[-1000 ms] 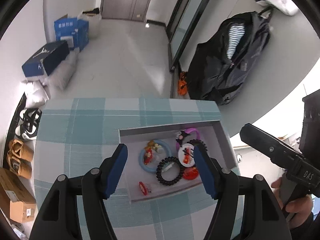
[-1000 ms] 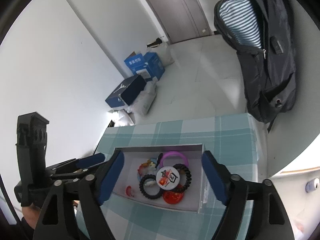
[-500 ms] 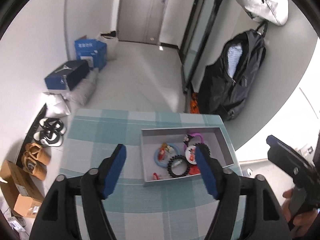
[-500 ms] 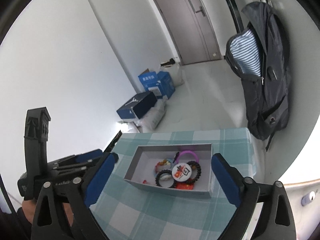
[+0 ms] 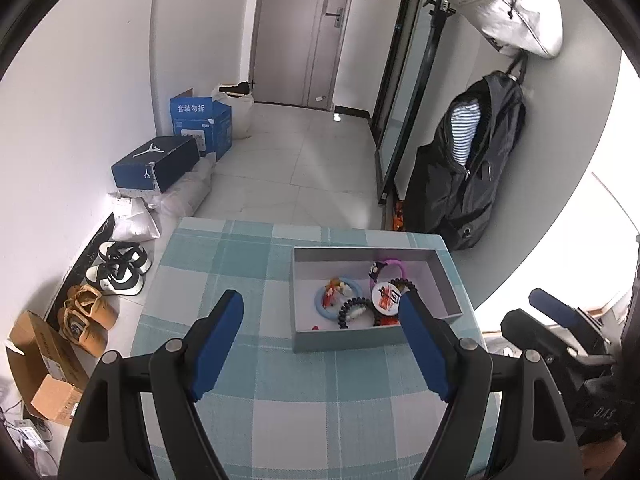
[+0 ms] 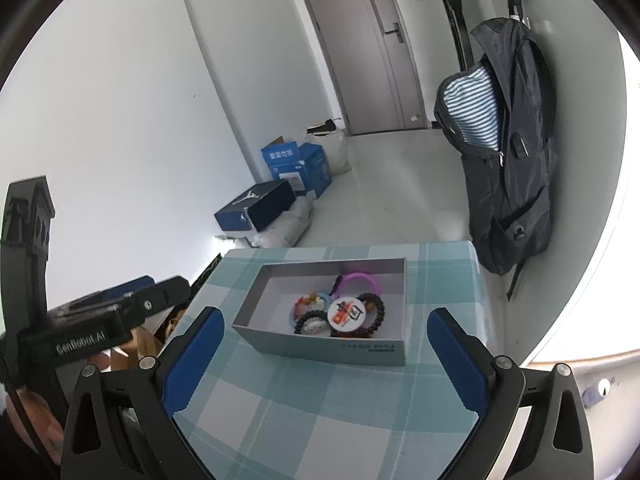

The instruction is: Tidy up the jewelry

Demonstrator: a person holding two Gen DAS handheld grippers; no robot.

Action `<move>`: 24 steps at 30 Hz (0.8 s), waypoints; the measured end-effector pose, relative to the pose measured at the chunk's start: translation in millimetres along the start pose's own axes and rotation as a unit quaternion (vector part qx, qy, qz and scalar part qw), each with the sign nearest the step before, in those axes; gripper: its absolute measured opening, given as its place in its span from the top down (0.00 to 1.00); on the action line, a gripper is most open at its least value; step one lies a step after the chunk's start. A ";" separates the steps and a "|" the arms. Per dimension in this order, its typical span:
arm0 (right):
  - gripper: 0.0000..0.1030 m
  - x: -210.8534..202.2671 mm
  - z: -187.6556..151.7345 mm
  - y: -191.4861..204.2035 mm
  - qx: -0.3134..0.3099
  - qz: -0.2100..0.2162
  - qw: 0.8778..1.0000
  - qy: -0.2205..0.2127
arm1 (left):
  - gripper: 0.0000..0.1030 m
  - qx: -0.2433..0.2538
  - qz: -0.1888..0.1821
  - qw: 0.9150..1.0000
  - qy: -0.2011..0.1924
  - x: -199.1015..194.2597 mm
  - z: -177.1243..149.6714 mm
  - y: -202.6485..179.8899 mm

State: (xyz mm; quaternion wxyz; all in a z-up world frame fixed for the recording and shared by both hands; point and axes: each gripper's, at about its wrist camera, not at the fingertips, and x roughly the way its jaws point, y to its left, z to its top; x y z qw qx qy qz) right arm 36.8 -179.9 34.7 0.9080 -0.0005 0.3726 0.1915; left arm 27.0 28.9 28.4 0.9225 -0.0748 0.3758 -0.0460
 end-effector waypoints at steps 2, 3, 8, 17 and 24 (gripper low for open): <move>0.00 -0.9 -0.2 -1.4 0.005 0.006 1.000 0.003 | 0.26 0.007 0.000 1.000 -0.004 -1.5 -1.7 -2.9; 0.00 -0.8 -0.2 -2.0 0.006 0.006 1.000 0.003 | 0.26 0.010 0.002 1.000 -0.005 -2.1 -2.8 -4.2; 0.00 -0.4 -1.2 -1.4 0.002 -0.007 1.000 0.003 | 0.26 0.015 0.006 1.000 -0.007 -2.3 -3.9 -8.5; 0.01 -2.4 -3.6 7.7 -0.021 -0.017 1.000 -0.005 | 0.26 0.011 0.006 1.000 -0.003 -0.7 -4.4 -8.1; 0.01 -0.5 -3.3 4.2 -0.012 -0.011 1.000 0.000 | 0.26 0.009 0.005 1.000 -0.001 0.1 -5.3 -10.1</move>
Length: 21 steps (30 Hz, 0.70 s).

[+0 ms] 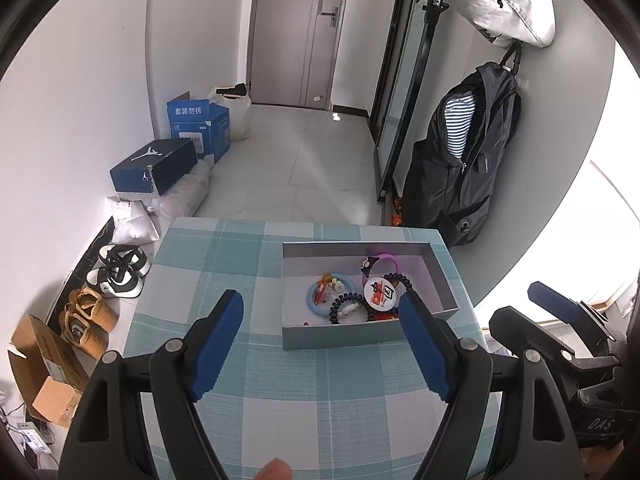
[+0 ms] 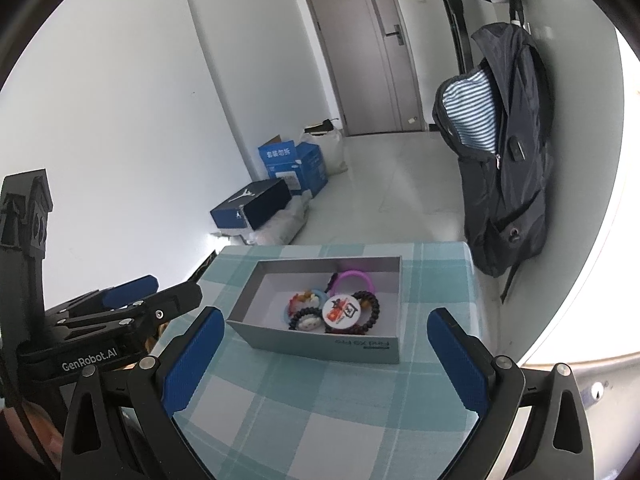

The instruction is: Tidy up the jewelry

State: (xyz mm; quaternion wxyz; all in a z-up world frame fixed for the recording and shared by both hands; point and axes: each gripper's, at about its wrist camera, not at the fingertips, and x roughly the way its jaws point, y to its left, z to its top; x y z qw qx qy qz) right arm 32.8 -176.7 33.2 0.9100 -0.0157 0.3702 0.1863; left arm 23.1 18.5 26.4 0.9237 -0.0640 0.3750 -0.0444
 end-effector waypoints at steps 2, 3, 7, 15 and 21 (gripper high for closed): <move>0.01 1.1 1.0 -0.9 0.002 0.001 1.000 0.001 | 0.26 0.001 -0.001 1.000 -0.001 0.0 -0.2 -1.1; 0.01 1.0 0.8 -1.0 0.002 0.001 1.000 0.001 | 0.26 0.001 -0.004 1.000 0.000 0.1 -0.3 -1.6; 0.01 1.3 0.8 -0.5 0.001 0.001 1.000 0.002 | 0.26 0.005 -0.007 1.000 0.001 0.1 -1.0 -4.3; 0.01 2.0 0.6 -1.7 0.005 0.002 1.000 0.004 | 0.26 0.010 -0.010 1.000 -0.002 -0.7 -0.1 -7.0; 0.01 1.9 0.4 -1.7 0.005 0.002 1.000 0.004 | 0.26 0.005 -0.010 1.000 0.000 -0.2 0.7 -5.3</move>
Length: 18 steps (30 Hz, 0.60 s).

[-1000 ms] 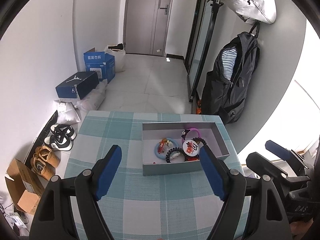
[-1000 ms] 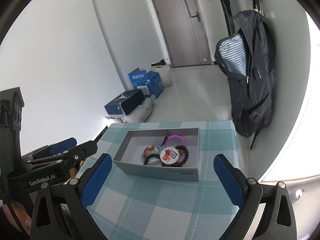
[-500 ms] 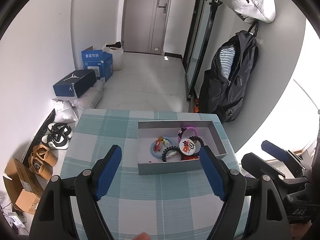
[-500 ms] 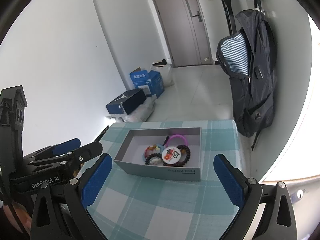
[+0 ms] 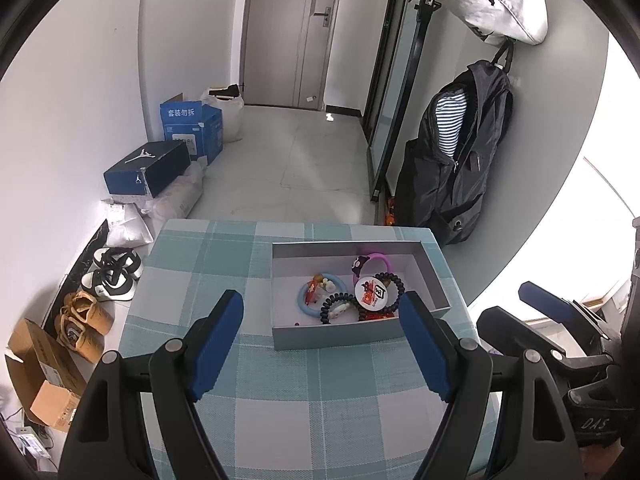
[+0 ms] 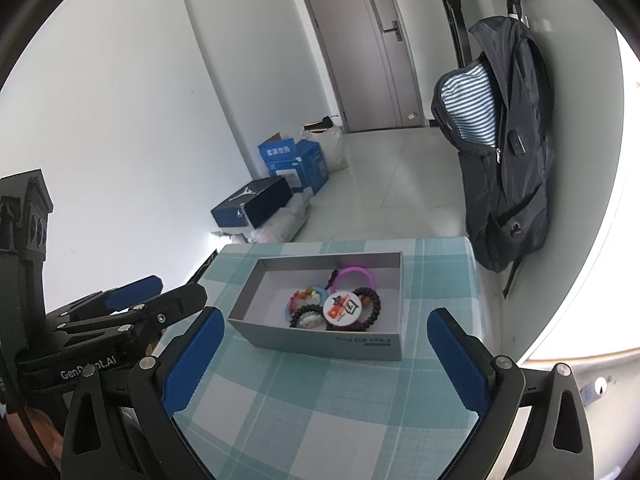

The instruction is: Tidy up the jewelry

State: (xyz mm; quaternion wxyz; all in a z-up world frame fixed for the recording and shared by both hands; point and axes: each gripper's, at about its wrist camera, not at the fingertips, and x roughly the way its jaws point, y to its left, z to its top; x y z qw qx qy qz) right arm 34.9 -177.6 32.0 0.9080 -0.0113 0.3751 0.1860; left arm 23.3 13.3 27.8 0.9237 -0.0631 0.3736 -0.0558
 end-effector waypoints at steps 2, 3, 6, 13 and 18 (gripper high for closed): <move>0.01 0.0 0.1 0.1 0.000 0.000 1.000 0.000 | 0.26 -0.001 0.000 1.000 -0.001 -0.1 -0.1 -0.1; 0.01 0.0 0.0 0.1 0.000 0.000 1.000 0.000 | 0.26 0.000 -0.001 1.000 0.000 0.0 -0.3 0.0; 0.01 -0.1 -0.6 0.9 -0.003 0.000 1.000 0.000 | 0.26 0.001 -0.001 1.000 0.001 0.0 0.3 -0.5; 0.01 1.0 -0.8 -0.4 0.002 -0.003 1.000 0.002 | 0.26 0.001 -0.002 1.000 0.002 0.5 0.4 -1.0; 0.01 0.8 -1.0 0.3 0.002 -0.002 1.000 0.002 | 0.26 0.003 -0.001 1.000 0.001 0.2 0.9 -1.5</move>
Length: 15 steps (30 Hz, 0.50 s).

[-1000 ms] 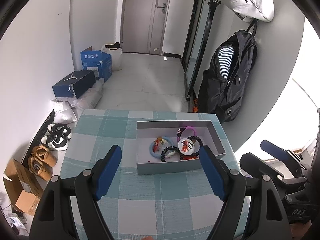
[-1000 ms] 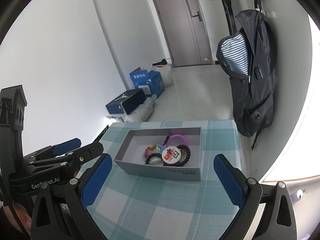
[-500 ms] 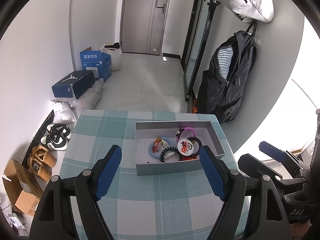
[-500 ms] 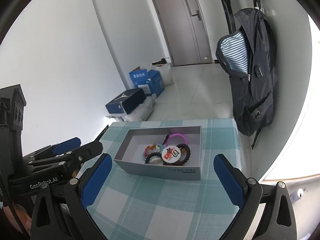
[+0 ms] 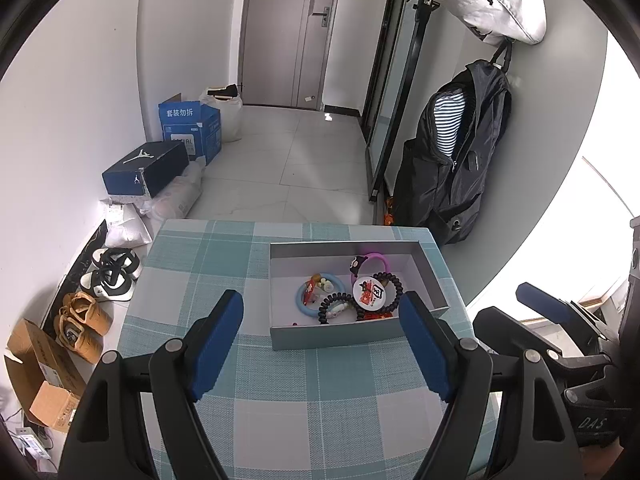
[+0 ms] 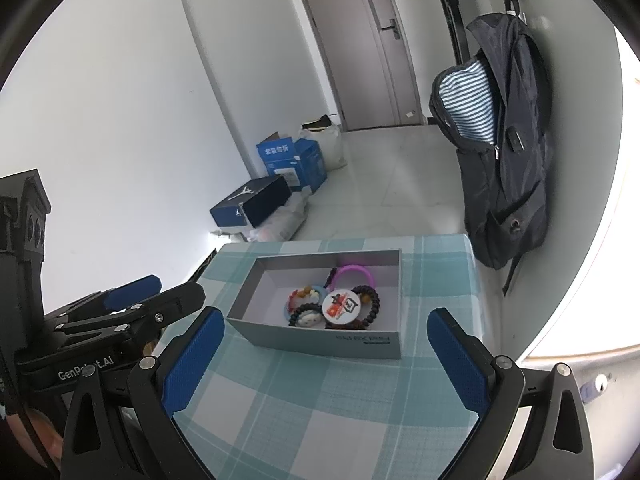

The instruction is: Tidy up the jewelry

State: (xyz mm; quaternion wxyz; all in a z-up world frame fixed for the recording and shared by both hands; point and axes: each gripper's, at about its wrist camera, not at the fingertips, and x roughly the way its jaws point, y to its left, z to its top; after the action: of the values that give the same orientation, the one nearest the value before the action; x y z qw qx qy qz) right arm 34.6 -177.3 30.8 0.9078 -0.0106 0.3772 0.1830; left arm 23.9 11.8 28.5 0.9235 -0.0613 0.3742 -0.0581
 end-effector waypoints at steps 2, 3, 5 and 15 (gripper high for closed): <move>0.01 -0.2 -0.2 0.1 0.000 0.000 1.000 0.000 | 0.26 -0.001 0.000 1.000 0.000 0.1 0.2 0.2; 0.01 -0.3 -0.2 0.1 0.000 0.000 1.000 0.000 | 0.26 -0.001 0.000 1.000 0.001 0.2 0.3 0.1; 0.01 -0.6 -0.2 0.2 0.001 0.000 1.000 0.000 | 0.26 -0.001 0.000 1.000 0.000 0.1 0.0 -0.2; 0.01 -0.6 -0.3 -0.5 0.002 -0.002 1.000 -0.002 | 0.26 0.001 0.002 1.000 -0.005 0.1 0.8 -1.2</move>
State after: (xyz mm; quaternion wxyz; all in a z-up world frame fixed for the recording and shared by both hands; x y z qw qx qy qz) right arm 34.2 -178.0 30.9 0.9089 -0.0090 0.3759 0.1805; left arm 24.5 10.7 29.2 0.9256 -0.0600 0.3695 -0.0563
